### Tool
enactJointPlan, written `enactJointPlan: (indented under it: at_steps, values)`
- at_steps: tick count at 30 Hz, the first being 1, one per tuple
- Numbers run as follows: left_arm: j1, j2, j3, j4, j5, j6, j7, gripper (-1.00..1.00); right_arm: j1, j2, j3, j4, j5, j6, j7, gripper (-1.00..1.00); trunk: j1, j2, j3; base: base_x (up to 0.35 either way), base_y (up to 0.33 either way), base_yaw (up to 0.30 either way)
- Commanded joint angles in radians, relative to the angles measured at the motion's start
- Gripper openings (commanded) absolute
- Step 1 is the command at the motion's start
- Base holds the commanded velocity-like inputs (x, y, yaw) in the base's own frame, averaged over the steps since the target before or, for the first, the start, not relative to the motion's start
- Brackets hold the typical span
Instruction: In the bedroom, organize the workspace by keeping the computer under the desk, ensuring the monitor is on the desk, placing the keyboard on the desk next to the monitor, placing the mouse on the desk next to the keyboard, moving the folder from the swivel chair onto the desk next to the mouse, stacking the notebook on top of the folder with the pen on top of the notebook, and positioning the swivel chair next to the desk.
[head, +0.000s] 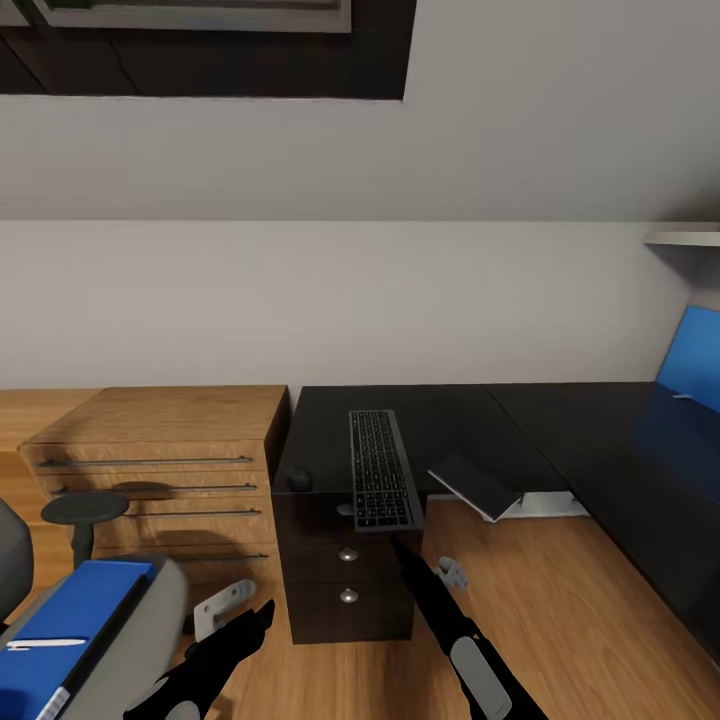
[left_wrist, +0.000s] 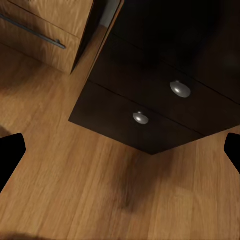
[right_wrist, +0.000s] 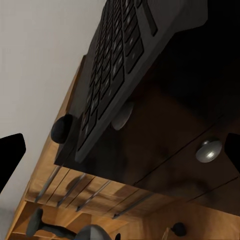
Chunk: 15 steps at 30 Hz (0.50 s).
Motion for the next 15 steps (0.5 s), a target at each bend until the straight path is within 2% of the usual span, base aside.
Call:
enactJointPlan:
  at_steps: [1, 10, 15]
  values:
    - [0.0, 0.001, -0.002, -0.002, 0.009, 0.0, 0.009, 1.0, -0.001, -0.001, 0.004, 0.002, -0.009, -0.005, 0.002, 1.0, 0.0, 0.0, -0.001, 0.047, 0.0, 0.0]
    - [0.0, 0.001, -0.002, -0.002, 0.012, 0.0, 0.008, 1.0, -0.001, -0.001, 0.004, 0.002, -0.009, -0.005, 0.002, 1.0, 0.0, 0.0, -0.001, 0.259, 0.0, 0.0]
    - [0.0, 0.001, -0.001, -0.002, 0.015, 0.002, 0.007, 1.0, -0.001, -0.001, 0.004, 0.001, -0.009, -0.006, 0.002, 1.0, 0.0, 0.0, -0.001, 0.127, 0.0, 0.0]
